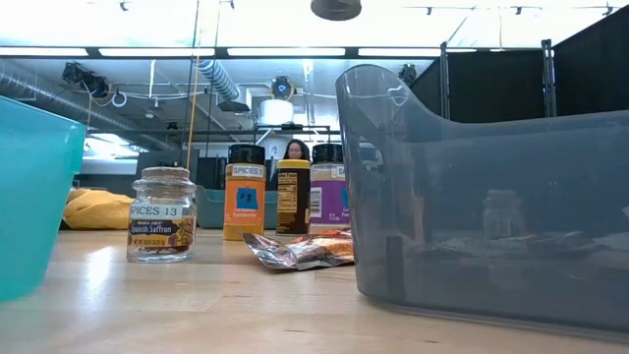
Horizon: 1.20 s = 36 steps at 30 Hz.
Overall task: Sort spices by type
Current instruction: Put the bottom right yellow seasoning bottle into the black bin
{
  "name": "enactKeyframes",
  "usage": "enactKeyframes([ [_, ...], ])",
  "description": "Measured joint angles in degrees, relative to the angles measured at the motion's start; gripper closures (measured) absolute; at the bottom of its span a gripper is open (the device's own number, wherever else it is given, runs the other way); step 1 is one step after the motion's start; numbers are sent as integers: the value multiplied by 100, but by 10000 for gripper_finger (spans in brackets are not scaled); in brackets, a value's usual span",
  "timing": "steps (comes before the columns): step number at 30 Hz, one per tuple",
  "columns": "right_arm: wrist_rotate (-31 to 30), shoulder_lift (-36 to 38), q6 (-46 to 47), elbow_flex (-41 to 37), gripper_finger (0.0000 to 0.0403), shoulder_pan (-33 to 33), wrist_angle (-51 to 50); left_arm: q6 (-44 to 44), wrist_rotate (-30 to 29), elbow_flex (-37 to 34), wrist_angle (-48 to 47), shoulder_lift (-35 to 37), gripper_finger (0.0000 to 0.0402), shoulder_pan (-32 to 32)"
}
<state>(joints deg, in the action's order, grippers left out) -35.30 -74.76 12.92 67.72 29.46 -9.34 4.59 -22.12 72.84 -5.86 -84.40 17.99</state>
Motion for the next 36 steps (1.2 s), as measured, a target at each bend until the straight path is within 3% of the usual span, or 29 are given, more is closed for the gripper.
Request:
enactKeyframes([
  [7, 391, 247, 694, 0, 177, 43, -662, 318, 66, 0, 226, -343, 186, 29],
  [13, 444, 756, 1454, 0, 179, 332, -1353, 362, 176, 0, 1184, -1025, 186, 267],
  [22, -110, 1182, 1601, 4, 179, 915, -1520, 618, 302, 0, 2379, -1796, 186, 498],
  [28, -110, 1184, 1668, 4, 179, 1151, -1716, 908, -177, -14, 2739, -2312, 186, 625],
  [33, -108, 1182, 1769, 4, 179, 1354, -2082, 1105, -666, -658, 4049, -2311, 186, 608],
  [36, -106, 1182, 1863, 4, 179, 1449, -2146, 1331, -672, -1168, 4538, -2273, 186, 613],
])
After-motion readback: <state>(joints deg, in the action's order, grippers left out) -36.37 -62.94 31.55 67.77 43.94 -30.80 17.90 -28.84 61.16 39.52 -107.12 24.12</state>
